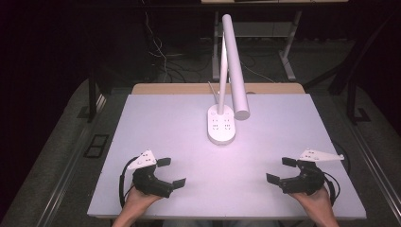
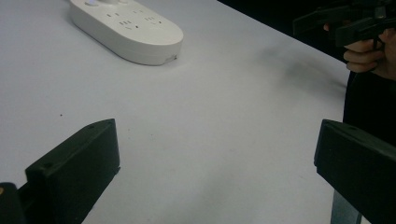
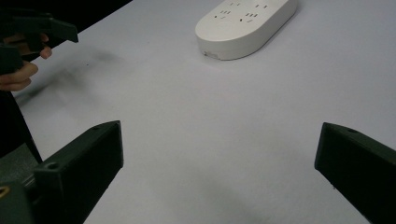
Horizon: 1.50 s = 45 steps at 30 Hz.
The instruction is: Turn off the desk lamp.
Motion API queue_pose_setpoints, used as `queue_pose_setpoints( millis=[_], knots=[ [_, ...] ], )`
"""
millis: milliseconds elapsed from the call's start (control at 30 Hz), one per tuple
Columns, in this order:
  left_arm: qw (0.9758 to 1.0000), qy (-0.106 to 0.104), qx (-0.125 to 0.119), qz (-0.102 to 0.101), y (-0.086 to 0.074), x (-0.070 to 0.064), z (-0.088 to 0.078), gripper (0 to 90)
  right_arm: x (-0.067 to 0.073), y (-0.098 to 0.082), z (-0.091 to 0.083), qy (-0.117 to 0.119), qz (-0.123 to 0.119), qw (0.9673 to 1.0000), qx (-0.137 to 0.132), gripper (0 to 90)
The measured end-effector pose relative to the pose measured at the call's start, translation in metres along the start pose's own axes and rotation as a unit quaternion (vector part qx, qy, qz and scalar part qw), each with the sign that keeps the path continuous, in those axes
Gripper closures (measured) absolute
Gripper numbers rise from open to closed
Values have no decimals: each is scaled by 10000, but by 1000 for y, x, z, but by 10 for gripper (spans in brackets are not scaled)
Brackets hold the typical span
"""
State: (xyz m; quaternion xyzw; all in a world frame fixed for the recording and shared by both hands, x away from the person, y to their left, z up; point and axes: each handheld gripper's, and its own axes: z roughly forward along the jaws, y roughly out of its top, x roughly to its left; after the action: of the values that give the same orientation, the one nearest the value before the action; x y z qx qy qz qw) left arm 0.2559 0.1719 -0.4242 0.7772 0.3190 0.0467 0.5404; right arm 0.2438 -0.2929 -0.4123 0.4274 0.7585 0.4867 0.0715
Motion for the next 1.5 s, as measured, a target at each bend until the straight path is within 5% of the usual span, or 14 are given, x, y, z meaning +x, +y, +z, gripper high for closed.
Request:
queue_pose_setpoints(
  millis=[500,1500],
  knots=[
    [10000,-4,-42,-25,-1,-1,-2,0,5,7,2,19,-80,9998,184,11],
    [10000,-4,-53,-60,-1,0,-3,0,-1,69,10,154,-339,9985,404,12]
  ],
)
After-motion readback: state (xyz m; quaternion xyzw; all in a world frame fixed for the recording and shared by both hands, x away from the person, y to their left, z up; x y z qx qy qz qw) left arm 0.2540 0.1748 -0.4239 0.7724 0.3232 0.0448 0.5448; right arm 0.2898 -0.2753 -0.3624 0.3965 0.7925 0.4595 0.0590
